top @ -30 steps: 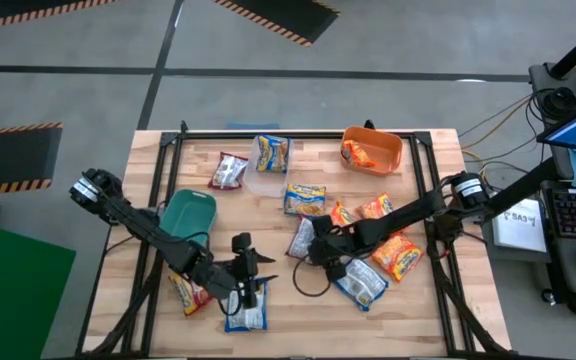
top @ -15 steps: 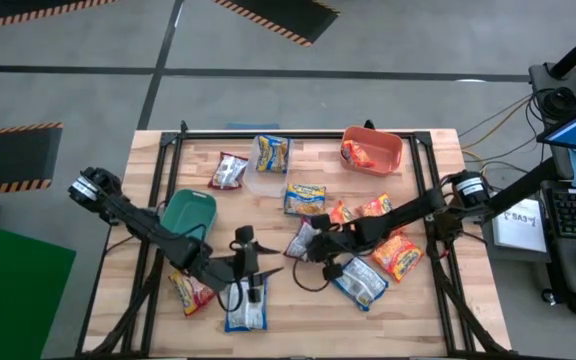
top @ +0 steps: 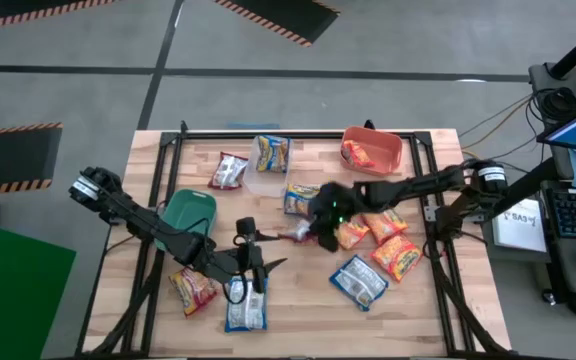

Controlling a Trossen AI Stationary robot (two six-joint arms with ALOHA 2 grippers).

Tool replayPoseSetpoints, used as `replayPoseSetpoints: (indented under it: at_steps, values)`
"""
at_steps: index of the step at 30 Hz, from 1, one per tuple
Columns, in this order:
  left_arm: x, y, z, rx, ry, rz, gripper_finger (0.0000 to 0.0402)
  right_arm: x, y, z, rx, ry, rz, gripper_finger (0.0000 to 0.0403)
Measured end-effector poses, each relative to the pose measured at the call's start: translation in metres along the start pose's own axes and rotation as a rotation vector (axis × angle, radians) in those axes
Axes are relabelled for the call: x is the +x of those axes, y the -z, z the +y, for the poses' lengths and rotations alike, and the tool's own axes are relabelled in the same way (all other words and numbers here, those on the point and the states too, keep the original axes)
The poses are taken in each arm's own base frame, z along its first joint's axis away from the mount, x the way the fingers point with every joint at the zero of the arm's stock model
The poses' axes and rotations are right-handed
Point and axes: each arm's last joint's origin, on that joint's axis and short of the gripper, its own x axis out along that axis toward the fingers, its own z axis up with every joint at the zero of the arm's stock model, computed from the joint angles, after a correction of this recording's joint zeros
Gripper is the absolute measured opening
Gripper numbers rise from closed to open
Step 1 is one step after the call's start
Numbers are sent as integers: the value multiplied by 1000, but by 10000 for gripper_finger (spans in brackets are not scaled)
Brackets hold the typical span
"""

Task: Sort Maruchan noodles
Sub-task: Put the red noodle pack into the blue bin

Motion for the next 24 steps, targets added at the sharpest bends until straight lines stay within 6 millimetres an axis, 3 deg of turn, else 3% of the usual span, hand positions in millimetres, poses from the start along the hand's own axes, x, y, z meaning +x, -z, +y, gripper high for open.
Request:
replayPoseSetpoints:
  at_steps: [8, 18, 24]
  values:
    - [24, 15, 17, 65, -41, 65, 256, -4, 0, -23, 179, -248, -147, 9]
    - [48, 23, 42, 9, 113, 99, 256, -4, 5, -26, 189, -253, -147, 9]
    - [58, 32, 44, 18, 118, 131, 256, -4, 4, -26, 177, -258, -158, 9]
